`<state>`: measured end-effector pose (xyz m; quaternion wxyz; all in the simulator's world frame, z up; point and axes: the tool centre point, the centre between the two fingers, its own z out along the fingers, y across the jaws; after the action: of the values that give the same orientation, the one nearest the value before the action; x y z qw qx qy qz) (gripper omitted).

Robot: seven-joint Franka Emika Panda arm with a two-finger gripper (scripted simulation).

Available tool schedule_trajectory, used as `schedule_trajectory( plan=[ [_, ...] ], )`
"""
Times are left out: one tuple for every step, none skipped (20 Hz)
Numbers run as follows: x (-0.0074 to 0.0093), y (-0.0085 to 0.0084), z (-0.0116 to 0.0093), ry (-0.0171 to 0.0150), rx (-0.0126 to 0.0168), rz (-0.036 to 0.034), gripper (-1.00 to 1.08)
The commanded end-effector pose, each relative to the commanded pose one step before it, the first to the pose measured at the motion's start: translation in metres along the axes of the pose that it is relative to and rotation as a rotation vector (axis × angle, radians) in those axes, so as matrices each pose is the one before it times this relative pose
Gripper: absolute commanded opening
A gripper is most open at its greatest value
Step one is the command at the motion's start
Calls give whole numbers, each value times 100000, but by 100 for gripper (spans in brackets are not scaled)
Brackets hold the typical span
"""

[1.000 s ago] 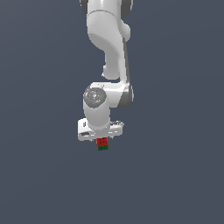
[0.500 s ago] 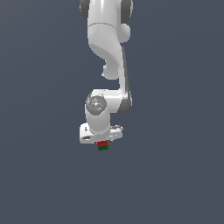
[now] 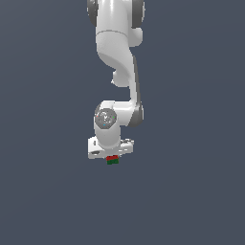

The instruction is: Pick up the object and move it to a goal position.

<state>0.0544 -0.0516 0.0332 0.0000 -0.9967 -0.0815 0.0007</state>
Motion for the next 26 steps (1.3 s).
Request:
schedule_trajectory(
  plan=[
    [62, -19, -4, 133, -16, -42, -100],
    [0, 0, 0, 0, 0, 0, -100],
    [0, 0, 0, 0, 0, 0, -100],
    [0, 0, 0, 0, 0, 0, -100],
    [0, 0, 0, 0, 0, 0, -100],
    [0, 0, 0, 0, 0, 0, -100],
    [-58, 27, 8, -129, 13, 48, -100],
    [12, -8, -35, 23, -9, 42, -100],
    [35, -22, -112, 80, -30, 128, -100],
    [58, -32, -190, 139, -53, 222, -100],
    [80, -43, -268, 197, -75, 314, -100],
    [104, -58, -344, 251, -96, 402, -100],
    [128, -71, -423, 309, -118, 493, -100],
    [154, -87, -503, 366, -141, 585, -100],
    [178, -99, -587, 427, -165, 684, -100],
    [204, -113, -671, 488, -189, 781, -100],
    [229, -127, -754, 548, -213, 878, -100],
    [254, -140, -837, 608, -237, 974, -100],
    [278, -152, -917, 666, -260, 1067, -100],
    [302, -166, -994, 720, -283, 1156, -100],
    [326, -177, -1071, 776, -307, 1247, -100],
    [348, -188, -1147, 830, -332, 1335, -100],
    [371, -199, -1220, 882, -356, 1419, -100],
    [393, -209, -1289, 931, -380, 1500, -100],
    [409, -215, -1340, 967, -400, 1560, -100],
    [419, -219, -1368, 986, -413, 1593, -100]
  ],
)
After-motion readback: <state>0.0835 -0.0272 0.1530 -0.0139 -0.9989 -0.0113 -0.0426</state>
